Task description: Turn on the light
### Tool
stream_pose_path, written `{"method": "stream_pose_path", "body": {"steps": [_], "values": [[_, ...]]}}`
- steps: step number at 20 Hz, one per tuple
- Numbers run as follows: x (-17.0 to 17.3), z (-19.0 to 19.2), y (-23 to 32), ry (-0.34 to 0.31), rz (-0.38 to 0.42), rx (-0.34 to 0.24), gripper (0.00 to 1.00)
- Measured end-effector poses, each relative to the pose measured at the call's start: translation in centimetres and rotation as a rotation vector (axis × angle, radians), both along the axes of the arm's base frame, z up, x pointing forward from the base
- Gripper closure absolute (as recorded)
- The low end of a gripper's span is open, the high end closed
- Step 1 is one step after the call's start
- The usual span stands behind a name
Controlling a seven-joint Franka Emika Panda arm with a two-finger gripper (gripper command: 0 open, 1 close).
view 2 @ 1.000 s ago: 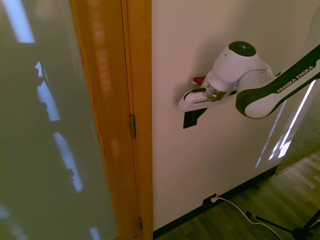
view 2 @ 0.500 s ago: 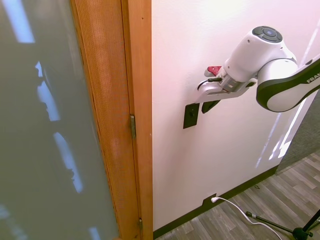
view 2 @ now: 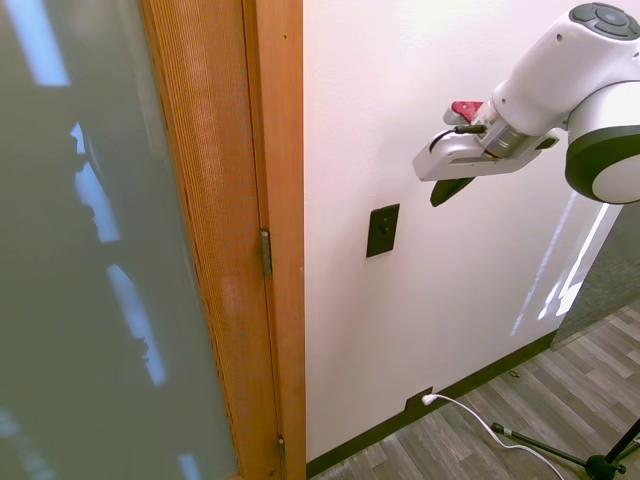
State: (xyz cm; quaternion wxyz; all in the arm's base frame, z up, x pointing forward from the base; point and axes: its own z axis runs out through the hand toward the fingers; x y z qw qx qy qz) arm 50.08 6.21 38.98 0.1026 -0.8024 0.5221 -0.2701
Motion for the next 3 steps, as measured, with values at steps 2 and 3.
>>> {"method": "stream_pose_path", "body": {"steps": [2, 3], "values": [[-0.58, 0.73, -0.02, -0.012, -0.007, 0.008, 1.00], [-0.86, 1.08, 0.01, -0.016, -0.009, 0.010, 1.00]]}}
